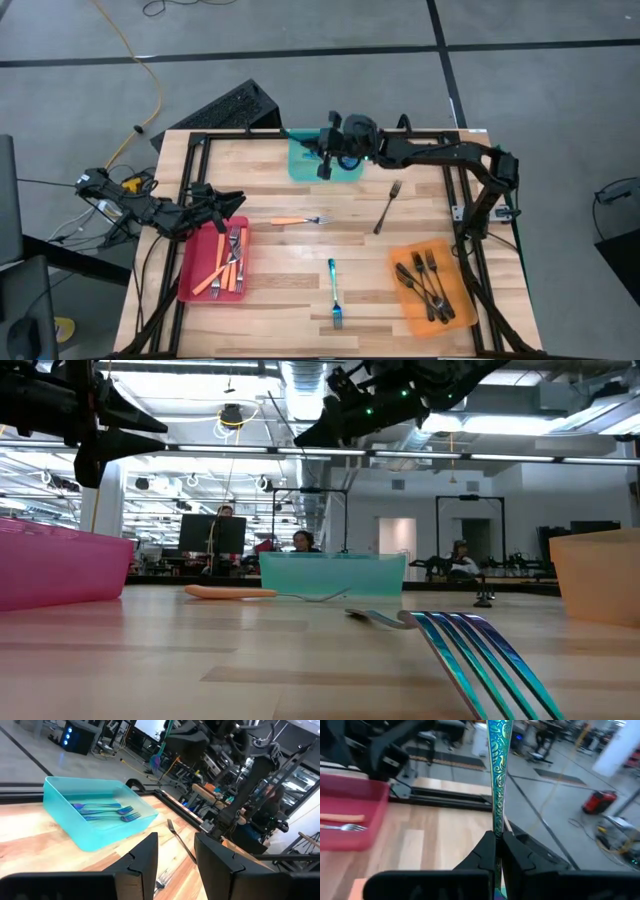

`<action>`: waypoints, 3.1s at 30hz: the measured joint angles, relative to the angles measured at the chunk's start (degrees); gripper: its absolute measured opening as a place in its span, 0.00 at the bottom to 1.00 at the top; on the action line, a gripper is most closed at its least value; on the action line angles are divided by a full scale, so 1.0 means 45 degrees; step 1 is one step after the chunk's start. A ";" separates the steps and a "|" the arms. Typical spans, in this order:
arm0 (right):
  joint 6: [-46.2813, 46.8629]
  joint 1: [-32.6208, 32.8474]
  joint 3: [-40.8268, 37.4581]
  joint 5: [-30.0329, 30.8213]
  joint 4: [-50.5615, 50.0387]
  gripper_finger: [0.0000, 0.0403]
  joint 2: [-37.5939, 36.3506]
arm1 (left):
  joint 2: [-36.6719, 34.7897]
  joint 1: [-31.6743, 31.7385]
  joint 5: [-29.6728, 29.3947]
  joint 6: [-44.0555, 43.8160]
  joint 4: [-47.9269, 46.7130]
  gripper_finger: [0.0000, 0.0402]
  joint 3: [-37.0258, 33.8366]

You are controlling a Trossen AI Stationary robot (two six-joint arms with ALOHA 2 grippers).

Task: Sort silverware by color (type)
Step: Put the blue spoon into the blue bin

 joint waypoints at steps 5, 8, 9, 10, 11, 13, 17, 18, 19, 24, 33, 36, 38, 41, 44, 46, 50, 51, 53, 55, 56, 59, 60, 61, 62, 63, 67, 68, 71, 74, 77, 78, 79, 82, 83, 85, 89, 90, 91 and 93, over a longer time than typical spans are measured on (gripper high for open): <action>0.0310 -0.0855 0.0021 -0.1217 0.0667 0.08 0.0200 | 0.0000 0.0004 -0.0005 0.0039 0.0000 0.28 0.0000; 0.0518 -0.1264 -0.0100 -0.2275 0.1293 0.08 0.0396 | 0.0000 0.0003 -0.0028 0.0048 -0.0002 0.28 0.0000; 0.0502 -0.1283 -0.0050 -0.2595 0.1729 0.08 0.0581 | 0.0000 0.0000 -0.0051 0.0058 -0.0009 0.28 0.0000; 0.0520 -0.1294 -0.0036 -0.2786 0.1886 0.08 0.0690 | 0.0004 0.0000 -0.0078 0.0080 -0.0010 0.28 0.0000; 0.0576 -0.1359 -0.0082 -0.2876 0.1846 0.08 0.0801 | 0.0000 0.0000 -0.0083 0.0085 -0.0010 0.28 0.0000; 0.0568 -0.1442 -0.0093 -0.2943 0.1980 0.08 0.1189 | 0.0004 0.0001 -0.0106 0.0085 -0.0044 0.28 0.0000; 0.0493 -0.1709 -0.0092 -0.2924 0.1513 0.08 0.1866 | 0.0000 0.0005 -0.0123 0.0085 -0.0095 0.28 0.0000; 0.0488 -0.1770 -0.0076 -0.2921 0.1494 0.08 0.2011 | 0.0000 0.0005 -0.0126 0.0085 -0.0130 0.28 0.0000; 0.0484 -0.1855 -0.0053 -0.2921 0.1411 0.08 0.2083 | 0.0000 0.0005 -0.0122 0.0080 -0.0201 0.28 0.0000; 0.0545 -0.2426 -0.0061 -0.3294 0.0531 0.08 0.2303 | 0.0000 0.0005 -0.0126 0.0075 -0.0384 0.28 0.0000; 0.0479 -0.3519 -0.0053 -0.4526 -0.1041 0.08 0.2288 | 0.0000 0.0002 -0.0366 0.0031 -0.0448 0.28 0.0000; 0.0110 -0.3802 -0.0053 -0.4701 -0.1961 0.08 0.2288 | 0.0000 0.0000 -0.0442 0.0031 -0.0472 0.28 0.0000; 0.0003 -0.3924 -0.0058 -0.4703 -0.2414 0.08 0.2288 | 0.0000 0.0005 -0.0451 0.0027 -0.0543 0.28 0.0000; -0.0144 -0.4050 -0.0053 -0.4828 -0.2540 0.08 0.2392 | 0.0000 0.0002 -0.0478 0.0015 -0.0494 0.28 -0.0093; -0.0145 -0.4063 -0.0062 -0.4854 -0.2715 0.08 0.2810 | 0.0005 0.0002 -0.0763 -0.0301 -0.0583 0.28 -0.0218; -0.0041 -0.3999 -0.0075 -0.4844 -0.2540 0.08 0.3154 | -0.0005 0.0005 -0.0797 -0.0564 -0.0527 0.28 -0.0349; -0.0052 -0.3974 -0.0055 -0.4737 -0.2638 0.08 0.3326 | 0.0000 0.0000 -0.0784 -0.0895 -0.0638 0.28 -0.0384; -0.0131 -0.3977 -0.0051 -0.4580 -0.2646 0.08 0.3318 | 0.0000 0.0002 -0.0787 -0.0913 -0.0639 0.28 -0.0384; -0.0258 -0.3948 -0.0049 -0.4283 -0.2790 0.08 0.3313 | 0.0000 0.0000 -0.0787 -0.0921 -0.0646 0.28 -0.0384; -0.0293 -0.3987 -0.0044 -0.4174 -0.3122 0.08 0.3313 | 0.0000 0.0005 -0.0839 -0.0921 -0.0646 0.28 -0.0384; -0.0315 -0.3992 0.0086 -0.4169 -0.3465 0.08 0.3313 | 0.0000 0.0000 -0.0874 -0.0921 -0.0646 0.28 -0.0384; -0.0831 -0.3943 0.0406 -0.4064 -0.4133 0.08 0.3313 | 0.0000 0.0002 -0.0891 -0.0921 -0.0646 0.28 -0.0384; -0.1002 -0.3855 0.0454 -0.3856 -0.4236 0.08 0.3313 | 0.0000 0.0000 -0.0915 -0.0921 -0.0646 0.28 -0.0384; -0.1155 -0.3775 0.0483 -0.3732 -0.4309 0.08 0.3313 | 0.0000 0.0000 -0.0948 -0.0921 -0.0646 0.28 -0.0384; -0.1192 -0.3698 0.0506 -0.3672 -0.4363 0.08 0.3313 | 0.0000 0.0000 -0.0958 -0.0921 -0.0646 0.28 -0.0384; -0.1194 -0.3652 0.0553 -0.3633 -0.4386 0.08 0.3313 | 0.0000 0.0001 -0.0972 -0.0921 -0.0645 0.28 -0.0384; -0.1476 -0.3501 0.0729 -0.3500 -0.4693 0.08 0.3303 | 0.0000 0.0005 -0.0996 -0.0921 -0.0646 0.28 -0.0384; -0.1590 -0.3458 0.0724 -0.3398 -0.4814 0.08 0.3304 | 0.0000 0.0005 -0.0996 -0.0921 -0.0646 0.28 -0.0384; -0.1834 -0.3453 0.0719 -0.3033 -0.4923 0.08 0.3313 | 0.0000 0.0005 -0.1001 -0.0921 -0.0646 0.28 -0.0384; -0.1874 -0.3458 0.0719 -0.3028 -0.4929 0.08 0.3318 | 0.0000 0.0002 -0.1001 -0.0921 -0.0641 0.28 -0.0384; -0.1979 -0.3361 0.1078 -0.3064 -0.5141 0.08 0.3820 | 0.0000 0.0005 -0.1001 -0.0921 -0.0637 0.28 -0.0384; -0.1960 -0.3356 0.1300 -0.3070 -0.5614 0.08 0.4065 | 0.0000 0.0004 -0.1001 -0.0921 -0.0640 0.28 -0.0384; -0.2035 -0.3351 0.1613 -0.3067 -0.6117 0.08 0.4395 | -0.0002 0.0000 -0.1006 -0.0929 -0.0639 0.28 -0.0384; -0.2085 -0.3169 0.2905 -0.3060 -0.7140 0.08 0.5451 | -0.0001 0.0000 -0.0988 -0.0974 -0.0641 0.28 -0.0384; -0.2099 -0.3143 0.3342 -0.3143 -0.7656 0.08 0.5757 | -0.0003 0.0001 -0.0965 -0.0981 -0.0632 0.28 -0.0381; -0.2147 -0.3210 0.3887 -0.3431 -0.8339 0.08 0.5956 | 0.0000 0.0000 -0.0917 -0.0994 -0.0636 0.28 -0.0379; -0.2025 -0.3229 0.4534 -0.2826 -0.8675 0.08 0.6023 | -0.0005 0.0000 -0.0866 -0.1018 -0.0634 0.28 -0.0379; -0.2002 -0.3239 0.4546 -0.2818 -0.8725 0.08 0.6023 | -0.0003 0.0002 -0.0817 -0.1018 -0.0641 0.28 -0.0379; -0.1993 -0.3239 0.4546 -0.2803 -0.8736 0.08 0.6029 | 0.0000 0.0000 -0.0787 -0.1018 -0.0634 0.28 -0.0378; -0.1993 -0.3197 0.4541 -0.2775 -0.8908 0.08 0.6047 | -0.0005 0.0000 -0.0753 -0.1018 -0.0733 0.28 -0.0374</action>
